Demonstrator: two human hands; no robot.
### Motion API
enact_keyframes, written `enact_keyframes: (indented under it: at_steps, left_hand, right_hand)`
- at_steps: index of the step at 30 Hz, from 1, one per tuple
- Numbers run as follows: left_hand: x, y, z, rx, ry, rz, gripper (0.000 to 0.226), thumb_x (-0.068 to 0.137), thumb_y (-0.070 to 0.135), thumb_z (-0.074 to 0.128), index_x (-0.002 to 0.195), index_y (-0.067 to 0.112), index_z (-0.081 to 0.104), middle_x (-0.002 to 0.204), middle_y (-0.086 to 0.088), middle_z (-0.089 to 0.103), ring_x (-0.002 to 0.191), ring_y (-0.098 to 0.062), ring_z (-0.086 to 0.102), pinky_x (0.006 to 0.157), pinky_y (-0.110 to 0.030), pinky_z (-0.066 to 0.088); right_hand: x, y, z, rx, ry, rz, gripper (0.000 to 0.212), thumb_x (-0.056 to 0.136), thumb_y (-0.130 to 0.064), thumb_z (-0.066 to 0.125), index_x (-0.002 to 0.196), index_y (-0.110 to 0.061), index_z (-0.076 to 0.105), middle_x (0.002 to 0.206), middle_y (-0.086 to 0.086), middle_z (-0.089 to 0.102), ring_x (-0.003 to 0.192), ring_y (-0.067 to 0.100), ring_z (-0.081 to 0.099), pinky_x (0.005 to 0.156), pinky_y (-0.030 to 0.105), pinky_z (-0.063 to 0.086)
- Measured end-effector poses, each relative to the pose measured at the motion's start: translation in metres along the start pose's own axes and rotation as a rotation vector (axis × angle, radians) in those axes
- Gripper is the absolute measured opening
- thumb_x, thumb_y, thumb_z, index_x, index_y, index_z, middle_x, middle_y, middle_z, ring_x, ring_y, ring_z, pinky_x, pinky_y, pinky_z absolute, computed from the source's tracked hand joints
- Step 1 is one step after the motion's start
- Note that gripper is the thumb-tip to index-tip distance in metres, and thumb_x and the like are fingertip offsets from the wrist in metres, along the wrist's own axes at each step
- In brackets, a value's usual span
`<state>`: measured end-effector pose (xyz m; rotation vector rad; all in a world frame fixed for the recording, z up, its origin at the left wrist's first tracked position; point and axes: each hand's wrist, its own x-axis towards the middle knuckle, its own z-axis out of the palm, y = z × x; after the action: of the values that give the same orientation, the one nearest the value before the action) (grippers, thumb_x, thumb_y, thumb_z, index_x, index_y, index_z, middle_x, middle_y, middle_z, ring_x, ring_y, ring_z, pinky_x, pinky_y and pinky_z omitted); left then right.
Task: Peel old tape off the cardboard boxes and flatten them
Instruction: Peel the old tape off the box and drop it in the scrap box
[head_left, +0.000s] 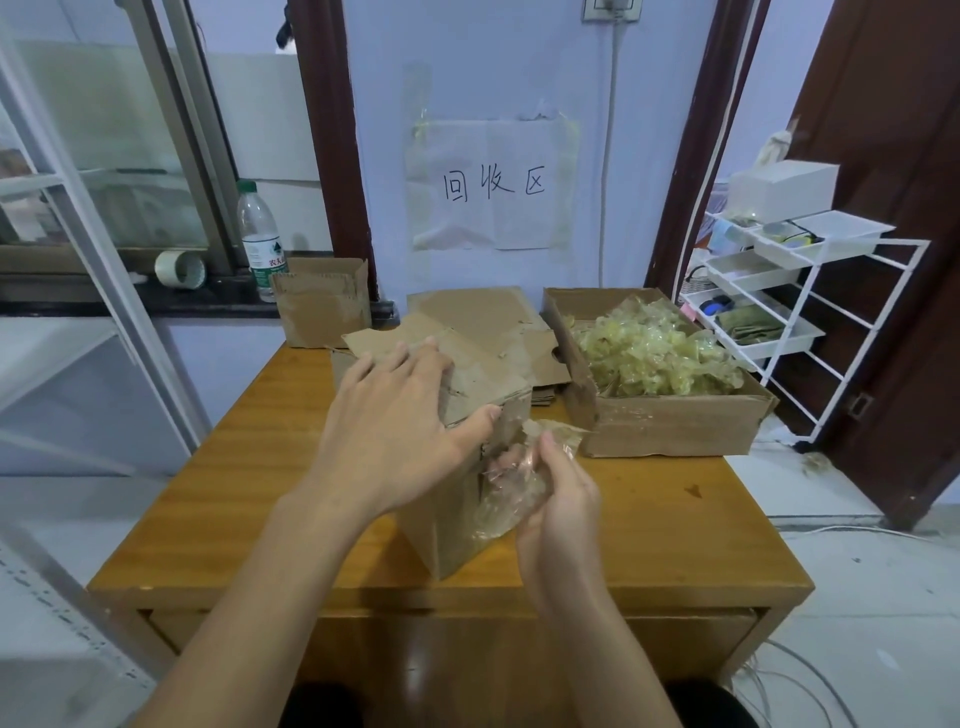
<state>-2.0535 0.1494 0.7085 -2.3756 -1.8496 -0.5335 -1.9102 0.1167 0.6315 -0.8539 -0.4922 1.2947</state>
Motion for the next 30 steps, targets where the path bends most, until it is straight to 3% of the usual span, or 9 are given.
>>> enact_keyframes:
  at_steps: [4, 9, 12, 14, 17, 22, 25, 30]
  left_hand:
    - [0.001, 0.000, 0.000, -0.006, 0.004, -0.007, 0.089, 0.085, 0.082, 0.021, 0.150, 0.026, 0.045, 0.168, 0.004, 0.034, 0.154, -0.017, 0.031, 0.127, -0.041, 0.017]
    - [0.001, -0.002, 0.004, -0.003, 0.018, -0.002, 0.089, 0.084, 0.084, 0.019, 0.147, 0.026, 0.047, 0.165, 0.005, 0.039, 0.151, -0.015, 0.034, 0.127, -0.042, 0.021]
    - [0.002, -0.002, 0.004, -0.008, 0.018, 0.002, 0.088, 0.085, 0.083, 0.021, 0.146, 0.026, 0.047, 0.164, 0.005, 0.040, 0.150, -0.015, 0.035, 0.126, -0.043, 0.021]
    - [0.003, -0.002, 0.005, -0.011, 0.017, 0.002, 0.088, 0.085, 0.083, 0.022, 0.147, 0.026, 0.047, 0.166, 0.005, 0.038, 0.152, -0.015, 0.033, 0.126, -0.042, 0.019]
    - [0.003, -0.002, 0.005, -0.014, 0.015, -0.005, 0.089, 0.085, 0.083, 0.023, 0.150, 0.026, 0.045, 0.167, 0.006, 0.035, 0.153, -0.014, 0.030, 0.127, -0.041, 0.017]
    - [0.003, -0.001, 0.003, -0.045, 0.020, 0.002, 0.088, 0.085, 0.081, 0.025, 0.149, 0.025, 0.047, 0.167, 0.005, 0.036, 0.153, -0.015, 0.030, 0.126, -0.041, 0.016]
    - [0.002, -0.001, 0.003, -0.070, 0.021, 0.006, 0.086, 0.085, 0.080, 0.028, 0.148, 0.025, 0.047, 0.167, 0.006, 0.036, 0.153, -0.014, 0.029, 0.126, -0.040, 0.014]
    - [0.004, -0.001, 0.002, -0.103, 0.021, 0.013, 0.086, 0.085, 0.080, 0.030, 0.148, 0.024, 0.049, 0.167, 0.005, 0.036, 0.154, -0.014, 0.029, 0.126, -0.040, 0.014]
  right_hand:
    - [-0.006, 0.009, -0.004, 0.061, 0.004, 0.006, 0.050, 0.092, -0.036, 0.059, 0.122, 0.003, 0.069, 0.119, 0.030, 0.071, 0.114, 0.040, 0.069, 0.111, 0.059, 0.047]
    - [-0.016, 0.022, -0.015, 0.102, -0.035, 0.016, 0.049, 0.095, -0.035, 0.055, 0.129, 0.000, 0.065, 0.112, 0.026, 0.072, 0.104, 0.033, 0.070, 0.109, 0.054, 0.049]
    - [-0.019, 0.026, -0.018, 0.104, -0.101, -0.025, 0.046, 0.104, -0.039, 0.050, 0.133, -0.005, 0.064, 0.125, 0.029, 0.068, 0.119, 0.040, 0.065, 0.112, 0.057, 0.045]
    - [-0.020, 0.025, -0.019, 0.077, -0.134, -0.058, 0.048, 0.103, -0.047, 0.052, 0.124, -0.007, 0.070, 0.124, 0.030, 0.066, 0.121, 0.042, 0.063, 0.110, 0.055, 0.046]
    - [-0.017, 0.025, -0.021, 0.049, -0.150, -0.086, 0.052, 0.094, -0.051, 0.054, 0.104, -0.003, 0.071, 0.103, 0.023, 0.068, 0.106, 0.036, 0.065, 0.101, 0.048, 0.050]
    - [-0.018, 0.027, -0.021, 0.026, -0.200, -0.123, 0.042, 0.091, -0.045, 0.060, 0.097, -0.005, 0.071, 0.098, 0.018, 0.066, 0.102, 0.033, 0.064, 0.099, 0.047, 0.049]
    - [-0.016, 0.029, -0.025, 0.037, -0.272, -0.122, 0.058, 0.072, -0.052, 0.085, 0.102, -0.004, 0.071, 0.103, 0.016, 0.066, 0.104, 0.032, 0.064, 0.097, 0.043, 0.051]
    - [-0.028, 0.043, -0.032, -0.073, -0.340, 0.001, 0.087, 0.067, -0.035, 0.091, 0.138, 0.000, 0.055, 0.129, 0.024, 0.066, 0.126, 0.039, 0.062, 0.115, 0.046, 0.044]
